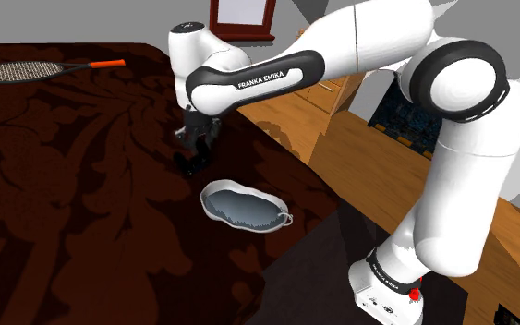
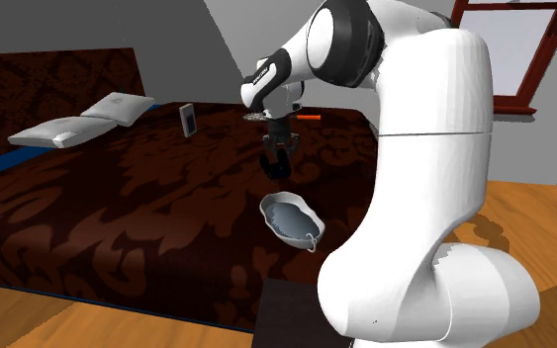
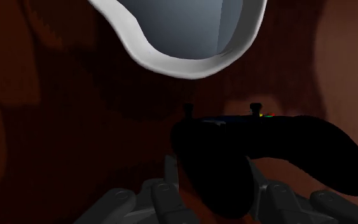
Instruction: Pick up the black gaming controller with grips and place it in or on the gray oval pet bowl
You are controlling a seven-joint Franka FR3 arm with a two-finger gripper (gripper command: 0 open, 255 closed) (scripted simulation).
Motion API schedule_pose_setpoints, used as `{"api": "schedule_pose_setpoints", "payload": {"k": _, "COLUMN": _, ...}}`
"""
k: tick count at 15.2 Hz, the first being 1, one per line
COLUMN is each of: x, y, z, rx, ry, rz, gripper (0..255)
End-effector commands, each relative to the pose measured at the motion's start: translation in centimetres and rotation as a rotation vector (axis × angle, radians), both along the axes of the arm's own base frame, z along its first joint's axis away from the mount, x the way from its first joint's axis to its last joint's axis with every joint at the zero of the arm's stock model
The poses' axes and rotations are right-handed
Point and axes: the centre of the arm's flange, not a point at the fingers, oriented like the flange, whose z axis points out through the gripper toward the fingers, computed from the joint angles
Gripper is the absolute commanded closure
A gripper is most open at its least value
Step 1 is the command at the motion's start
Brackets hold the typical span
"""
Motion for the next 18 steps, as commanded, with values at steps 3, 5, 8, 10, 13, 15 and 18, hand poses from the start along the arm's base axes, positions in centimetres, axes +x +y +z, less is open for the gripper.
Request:
{"api": "schedule_pose_setpoints", "payload": {"k": 3, "x": -4.6, "y": -1.9, "z": 0.4, "rx": 0.0, "ry": 0.0, "rz": 0.0, "gripper": 255}}
{"api": "schedule_pose_setpoints", "payload": {"k": 5, "x": -7.0, "y": -3.0, "z": 0.4, "rx": 0.0, "ry": 0.0, "rz": 0.0, "gripper": 255}}
{"api": "schedule_pose_setpoints", "payload": {"k": 8, "x": -10.7, "y": -4.5, "z": 0.5, "rx": 0.0, "ry": 0.0, "rz": 0.0, "gripper": 255}}
{"api": "schedule_pose_setpoints", "payload": {"k": 10, "x": -13.1, "y": -5.6, "z": 0.5, "rx": 0.0, "ry": 0.0, "rz": 0.0, "gripper": 255}}
{"api": "schedule_pose_setpoints", "payload": {"k": 13, "x": -16.7, "y": -7.2, "z": 0.6, "rx": 0.0, "ry": 0.0, "rz": 0.0, "gripper": 255}}
{"api": "schedule_pose_setpoints", "payload": {"k": 15, "x": -18.0, "y": -7.7, "z": 0.1, "rx": 0.0, "ry": 0.0, "rz": 0.0, "gripper": 255}}
{"api": "schedule_pose_setpoints", "payload": {"k": 18, "x": -18.0, "y": -7.7, "z": -1.5, "rx": 0.0, "ry": 0.0, "rz": 0.0, "gripper": 255}}
